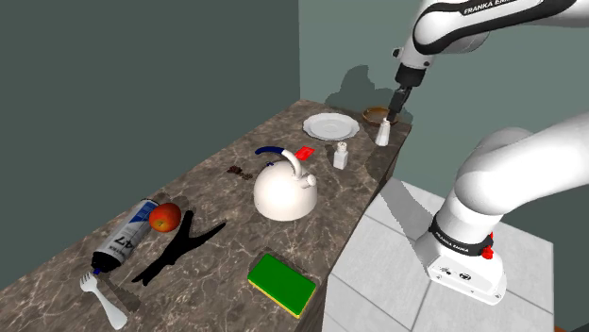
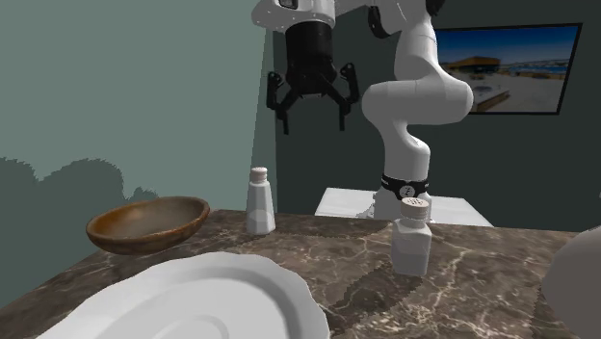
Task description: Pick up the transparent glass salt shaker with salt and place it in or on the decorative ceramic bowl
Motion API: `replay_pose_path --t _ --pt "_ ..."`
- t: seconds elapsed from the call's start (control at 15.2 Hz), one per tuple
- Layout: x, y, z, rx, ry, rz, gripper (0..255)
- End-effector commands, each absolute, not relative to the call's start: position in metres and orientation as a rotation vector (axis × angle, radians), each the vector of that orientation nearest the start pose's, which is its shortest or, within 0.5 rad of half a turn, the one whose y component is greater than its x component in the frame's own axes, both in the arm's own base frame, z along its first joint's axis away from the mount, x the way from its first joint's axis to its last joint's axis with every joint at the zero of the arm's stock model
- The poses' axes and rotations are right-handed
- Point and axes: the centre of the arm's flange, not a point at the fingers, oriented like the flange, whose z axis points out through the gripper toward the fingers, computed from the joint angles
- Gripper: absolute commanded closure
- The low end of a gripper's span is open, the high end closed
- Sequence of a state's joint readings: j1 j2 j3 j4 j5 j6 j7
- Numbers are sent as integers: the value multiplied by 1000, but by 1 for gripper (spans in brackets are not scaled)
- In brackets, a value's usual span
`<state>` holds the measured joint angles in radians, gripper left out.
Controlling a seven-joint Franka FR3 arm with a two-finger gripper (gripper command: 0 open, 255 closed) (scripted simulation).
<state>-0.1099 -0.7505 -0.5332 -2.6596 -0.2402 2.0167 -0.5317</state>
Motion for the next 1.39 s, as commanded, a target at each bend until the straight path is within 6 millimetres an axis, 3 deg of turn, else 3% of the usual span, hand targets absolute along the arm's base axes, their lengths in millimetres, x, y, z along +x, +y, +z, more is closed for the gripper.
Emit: replay_pose_path --t 0.0,0.46,0.92,1.32 --pt "271 -241 423 -3028 -178 -215 0" --pt "279 -321 373 -2974 -224 -353 0" --pt "287 -315 337 -2974 -224 -353 0" --pt "288 -314 334 -2974 -224 -353 0"
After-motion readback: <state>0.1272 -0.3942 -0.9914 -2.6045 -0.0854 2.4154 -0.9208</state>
